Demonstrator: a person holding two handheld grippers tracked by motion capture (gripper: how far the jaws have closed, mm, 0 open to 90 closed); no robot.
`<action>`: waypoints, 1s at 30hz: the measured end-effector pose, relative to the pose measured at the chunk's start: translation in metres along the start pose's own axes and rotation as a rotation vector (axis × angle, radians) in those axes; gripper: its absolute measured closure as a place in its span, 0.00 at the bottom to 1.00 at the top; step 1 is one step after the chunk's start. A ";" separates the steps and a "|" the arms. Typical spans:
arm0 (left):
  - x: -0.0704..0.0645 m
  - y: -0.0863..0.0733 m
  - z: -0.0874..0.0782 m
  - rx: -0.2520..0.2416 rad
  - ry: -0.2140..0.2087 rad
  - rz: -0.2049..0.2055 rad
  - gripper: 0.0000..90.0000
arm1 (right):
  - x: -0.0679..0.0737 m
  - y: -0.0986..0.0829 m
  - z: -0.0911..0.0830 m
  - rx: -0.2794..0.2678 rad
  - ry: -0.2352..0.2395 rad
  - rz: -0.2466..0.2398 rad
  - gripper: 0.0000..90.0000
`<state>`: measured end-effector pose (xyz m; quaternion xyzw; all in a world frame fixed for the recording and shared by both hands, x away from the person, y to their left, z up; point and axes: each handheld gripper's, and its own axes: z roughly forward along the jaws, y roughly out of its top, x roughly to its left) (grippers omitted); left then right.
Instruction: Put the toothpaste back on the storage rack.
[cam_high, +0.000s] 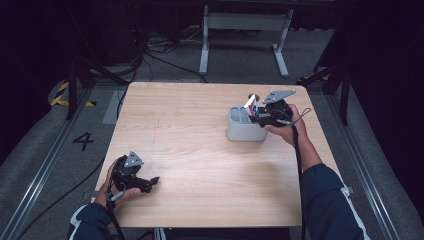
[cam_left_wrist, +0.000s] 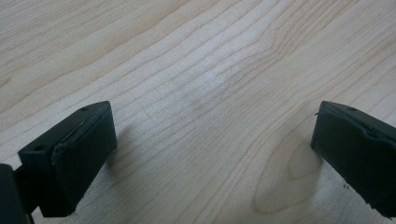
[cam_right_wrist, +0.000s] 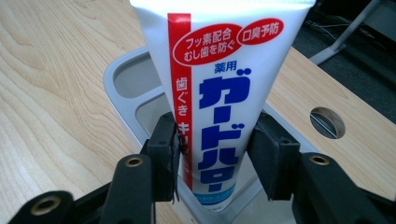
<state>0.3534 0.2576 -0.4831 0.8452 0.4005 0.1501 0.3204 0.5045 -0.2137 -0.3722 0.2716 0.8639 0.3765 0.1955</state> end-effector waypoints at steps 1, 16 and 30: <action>0.000 0.000 0.000 0.000 0.000 0.000 0.01 | 0.000 0.000 0.000 -0.003 0.001 0.000 0.62; 0.000 0.000 0.000 0.005 -0.002 -0.005 0.01 | -0.004 -0.006 -0.005 -0.021 -0.008 0.030 0.62; -0.001 0.000 0.000 0.004 -0.001 -0.008 0.01 | 0.003 -0.004 -0.017 -0.035 -0.024 0.012 0.62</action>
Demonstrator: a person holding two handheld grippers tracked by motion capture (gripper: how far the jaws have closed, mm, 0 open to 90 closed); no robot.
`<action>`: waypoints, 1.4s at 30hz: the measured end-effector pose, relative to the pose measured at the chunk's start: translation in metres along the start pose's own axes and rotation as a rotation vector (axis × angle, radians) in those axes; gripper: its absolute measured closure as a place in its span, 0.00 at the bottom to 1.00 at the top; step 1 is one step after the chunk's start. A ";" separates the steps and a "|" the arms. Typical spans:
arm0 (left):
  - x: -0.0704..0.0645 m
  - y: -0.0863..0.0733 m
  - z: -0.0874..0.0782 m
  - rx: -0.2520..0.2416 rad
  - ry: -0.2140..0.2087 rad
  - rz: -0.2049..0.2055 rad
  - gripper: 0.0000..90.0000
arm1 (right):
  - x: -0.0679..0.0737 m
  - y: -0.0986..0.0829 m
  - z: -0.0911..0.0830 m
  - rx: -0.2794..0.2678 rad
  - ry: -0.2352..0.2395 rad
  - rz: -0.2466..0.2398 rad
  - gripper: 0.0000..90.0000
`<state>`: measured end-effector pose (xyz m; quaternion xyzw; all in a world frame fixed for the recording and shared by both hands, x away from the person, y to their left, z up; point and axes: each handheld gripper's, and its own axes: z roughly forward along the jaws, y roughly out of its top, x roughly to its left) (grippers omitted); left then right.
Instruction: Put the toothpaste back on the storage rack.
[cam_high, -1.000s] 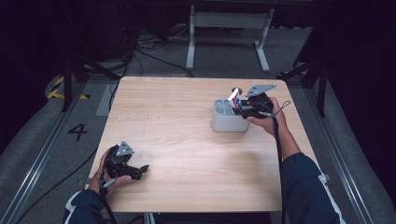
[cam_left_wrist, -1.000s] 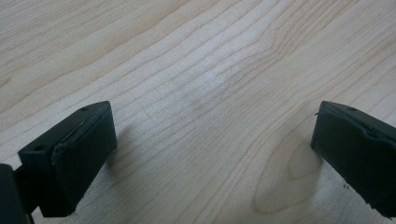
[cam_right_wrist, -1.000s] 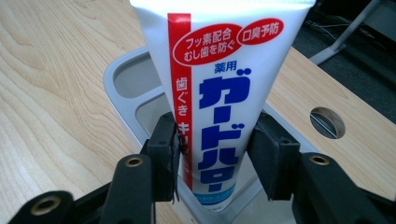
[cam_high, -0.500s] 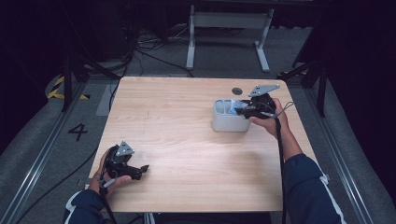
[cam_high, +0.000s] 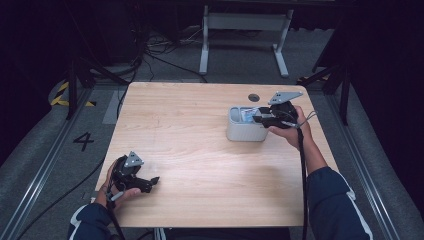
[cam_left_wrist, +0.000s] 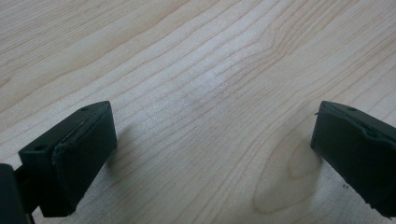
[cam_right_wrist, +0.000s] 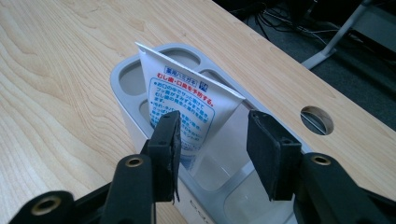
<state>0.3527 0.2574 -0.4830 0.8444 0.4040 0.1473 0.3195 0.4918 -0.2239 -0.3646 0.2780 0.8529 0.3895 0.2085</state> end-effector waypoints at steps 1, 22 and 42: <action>0.000 0.000 0.000 0.000 0.000 0.001 0.01 | 0.001 0.000 -0.001 -0.002 -0.001 0.000 0.62; 0.000 0.000 0.000 0.000 0.000 0.000 0.01 | 0.018 -0.001 -0.026 0.003 -0.017 -0.038 0.60; 0.000 0.000 0.000 0.000 0.000 0.000 0.01 | 0.028 -0.020 -0.051 0.016 -0.040 -0.065 0.53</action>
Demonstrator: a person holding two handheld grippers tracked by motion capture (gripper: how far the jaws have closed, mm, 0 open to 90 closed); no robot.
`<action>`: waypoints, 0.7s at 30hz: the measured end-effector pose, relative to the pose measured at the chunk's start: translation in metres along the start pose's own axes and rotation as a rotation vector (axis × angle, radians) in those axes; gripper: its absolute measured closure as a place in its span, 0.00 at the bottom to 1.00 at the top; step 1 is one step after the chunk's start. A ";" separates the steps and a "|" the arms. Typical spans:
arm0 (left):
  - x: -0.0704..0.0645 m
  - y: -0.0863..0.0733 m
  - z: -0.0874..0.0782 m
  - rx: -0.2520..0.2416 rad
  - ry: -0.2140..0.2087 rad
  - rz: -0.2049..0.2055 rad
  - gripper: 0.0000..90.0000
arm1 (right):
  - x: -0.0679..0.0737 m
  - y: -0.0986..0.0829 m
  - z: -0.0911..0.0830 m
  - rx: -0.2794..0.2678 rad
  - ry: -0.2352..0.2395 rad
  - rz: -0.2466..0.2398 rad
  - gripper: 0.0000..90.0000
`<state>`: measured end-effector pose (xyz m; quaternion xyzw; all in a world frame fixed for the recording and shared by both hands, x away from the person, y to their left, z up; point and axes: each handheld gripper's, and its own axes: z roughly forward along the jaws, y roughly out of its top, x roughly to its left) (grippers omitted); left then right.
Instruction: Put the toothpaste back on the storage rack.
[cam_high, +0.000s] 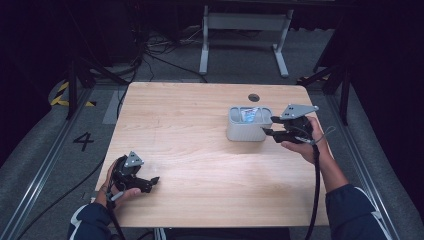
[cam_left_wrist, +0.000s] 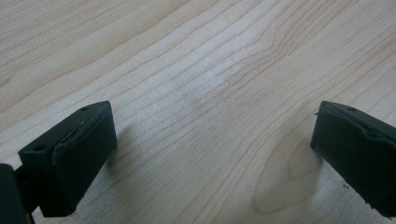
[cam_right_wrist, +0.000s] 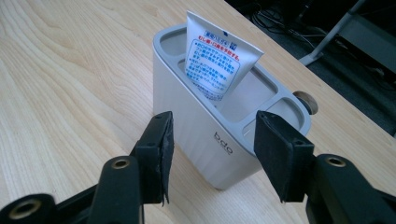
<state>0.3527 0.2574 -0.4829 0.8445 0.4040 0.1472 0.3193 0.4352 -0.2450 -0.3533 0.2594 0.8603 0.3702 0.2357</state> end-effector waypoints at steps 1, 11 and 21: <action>0.000 0.000 0.000 0.000 0.000 0.000 0.01 | 0.000 -0.001 -0.001 0.002 -0.001 -0.004 0.53; 0.000 0.000 0.000 0.000 0.000 0.002 0.01 | 0.006 -0.013 -0.011 0.030 -0.004 -0.023 0.50; 0.000 0.000 0.000 0.000 0.000 0.000 0.01 | 0.013 -0.026 -0.016 0.060 -0.008 -0.050 0.45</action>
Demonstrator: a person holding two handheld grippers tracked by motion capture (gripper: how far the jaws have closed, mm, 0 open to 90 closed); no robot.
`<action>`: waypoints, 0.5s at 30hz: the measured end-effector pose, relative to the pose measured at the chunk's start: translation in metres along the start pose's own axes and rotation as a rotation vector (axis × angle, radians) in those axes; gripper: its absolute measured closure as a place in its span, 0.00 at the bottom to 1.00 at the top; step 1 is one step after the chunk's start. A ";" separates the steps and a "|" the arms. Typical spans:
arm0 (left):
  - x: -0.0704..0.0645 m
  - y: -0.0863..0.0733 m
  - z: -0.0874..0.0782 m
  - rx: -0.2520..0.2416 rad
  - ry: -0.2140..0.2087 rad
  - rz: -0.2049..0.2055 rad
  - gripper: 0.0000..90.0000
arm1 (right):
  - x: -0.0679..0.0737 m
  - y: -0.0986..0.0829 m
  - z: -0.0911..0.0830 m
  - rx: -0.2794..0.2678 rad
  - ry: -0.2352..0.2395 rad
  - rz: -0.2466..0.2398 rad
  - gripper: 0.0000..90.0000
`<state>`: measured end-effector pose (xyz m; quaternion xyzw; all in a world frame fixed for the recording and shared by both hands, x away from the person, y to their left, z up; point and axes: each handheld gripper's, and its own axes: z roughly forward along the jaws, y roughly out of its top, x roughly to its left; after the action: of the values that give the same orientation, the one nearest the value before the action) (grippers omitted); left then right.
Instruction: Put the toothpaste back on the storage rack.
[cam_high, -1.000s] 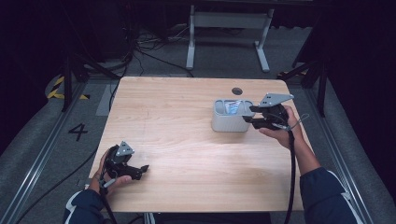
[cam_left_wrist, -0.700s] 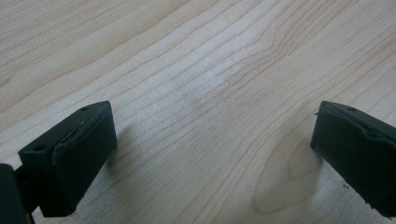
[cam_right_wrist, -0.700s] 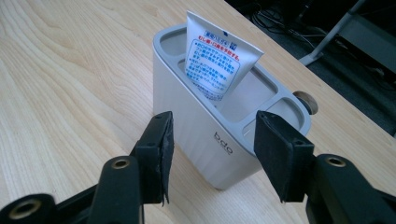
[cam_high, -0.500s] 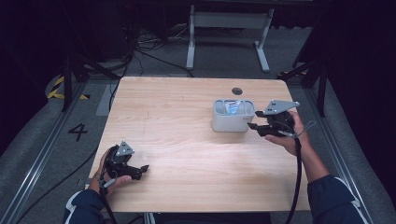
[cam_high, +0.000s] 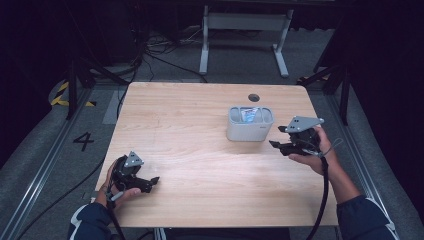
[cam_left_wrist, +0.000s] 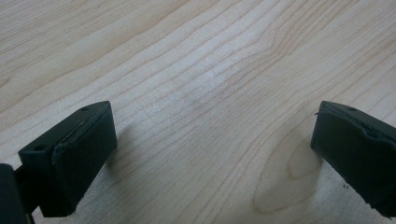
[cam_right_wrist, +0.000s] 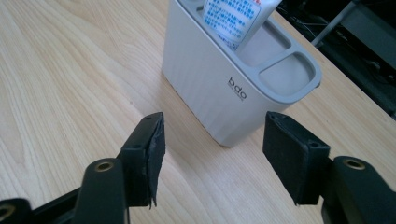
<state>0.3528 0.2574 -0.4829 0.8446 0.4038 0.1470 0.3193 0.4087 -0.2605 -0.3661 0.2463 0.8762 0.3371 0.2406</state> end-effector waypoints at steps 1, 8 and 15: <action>0.000 0.000 0.000 0.000 0.000 -0.001 0.01 | 0.001 -0.001 0.000 0.003 0.003 -0.001 0.44; 0.000 0.000 0.000 0.000 0.000 0.001 0.01 | 0.004 -0.012 -0.001 0.014 -0.006 0.002 0.37; 0.000 0.000 0.000 0.000 0.000 0.002 0.01 | 0.008 -0.024 -0.003 0.015 -0.009 0.010 0.34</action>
<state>0.3529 0.2575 -0.4829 0.8451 0.4029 0.1474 0.3189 0.3940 -0.2725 -0.3827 0.2541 0.8765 0.3305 0.2408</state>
